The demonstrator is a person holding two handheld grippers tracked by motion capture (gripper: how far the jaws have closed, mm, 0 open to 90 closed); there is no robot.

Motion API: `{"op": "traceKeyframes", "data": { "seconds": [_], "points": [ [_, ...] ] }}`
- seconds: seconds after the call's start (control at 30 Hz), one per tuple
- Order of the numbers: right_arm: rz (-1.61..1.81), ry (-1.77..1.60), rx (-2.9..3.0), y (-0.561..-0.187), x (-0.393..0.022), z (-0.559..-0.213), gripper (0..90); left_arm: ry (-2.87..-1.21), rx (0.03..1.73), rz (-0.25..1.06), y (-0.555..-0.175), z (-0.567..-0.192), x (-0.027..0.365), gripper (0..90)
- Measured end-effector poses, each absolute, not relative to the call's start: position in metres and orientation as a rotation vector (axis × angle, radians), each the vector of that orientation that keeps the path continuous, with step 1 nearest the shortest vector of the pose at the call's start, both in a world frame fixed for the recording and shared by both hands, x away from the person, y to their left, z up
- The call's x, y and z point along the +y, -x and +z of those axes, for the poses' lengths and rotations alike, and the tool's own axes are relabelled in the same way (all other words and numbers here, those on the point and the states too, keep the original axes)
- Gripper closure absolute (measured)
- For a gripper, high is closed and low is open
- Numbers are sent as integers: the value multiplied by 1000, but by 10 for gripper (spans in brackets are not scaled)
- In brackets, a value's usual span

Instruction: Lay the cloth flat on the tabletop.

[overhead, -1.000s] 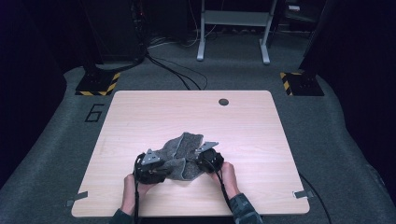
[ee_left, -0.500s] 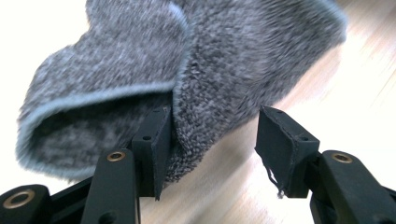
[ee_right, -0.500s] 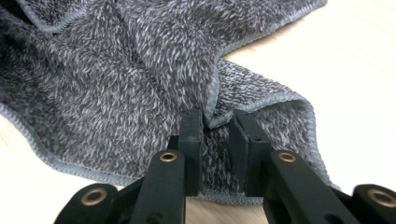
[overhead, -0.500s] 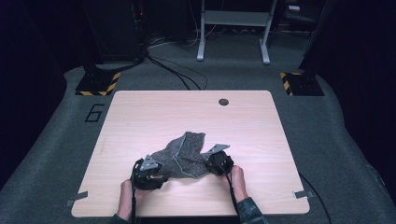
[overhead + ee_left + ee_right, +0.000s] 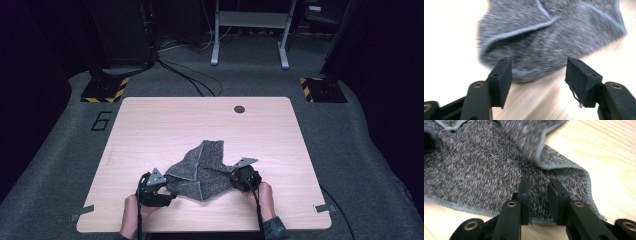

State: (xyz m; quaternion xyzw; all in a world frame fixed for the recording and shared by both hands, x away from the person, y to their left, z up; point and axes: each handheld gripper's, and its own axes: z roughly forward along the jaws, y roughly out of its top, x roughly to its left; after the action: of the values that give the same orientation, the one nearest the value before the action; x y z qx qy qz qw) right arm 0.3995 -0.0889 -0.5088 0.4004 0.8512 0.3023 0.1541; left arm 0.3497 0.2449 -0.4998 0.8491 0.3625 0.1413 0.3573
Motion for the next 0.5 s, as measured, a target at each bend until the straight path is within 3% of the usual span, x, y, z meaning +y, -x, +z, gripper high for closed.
{"op": "traceKeyframes", "data": {
  "seconds": [0.2, 0.5],
  "points": [
    [862, -1151, 2439, -392, -96, -503, 690, -2134, 931, 440, -348, -487, 245, 369],
    [1000, -1057, 2355, -402, -81, -475, 643, -2160, 848, 437, -365, -478, 204, 383]
  ]
}}
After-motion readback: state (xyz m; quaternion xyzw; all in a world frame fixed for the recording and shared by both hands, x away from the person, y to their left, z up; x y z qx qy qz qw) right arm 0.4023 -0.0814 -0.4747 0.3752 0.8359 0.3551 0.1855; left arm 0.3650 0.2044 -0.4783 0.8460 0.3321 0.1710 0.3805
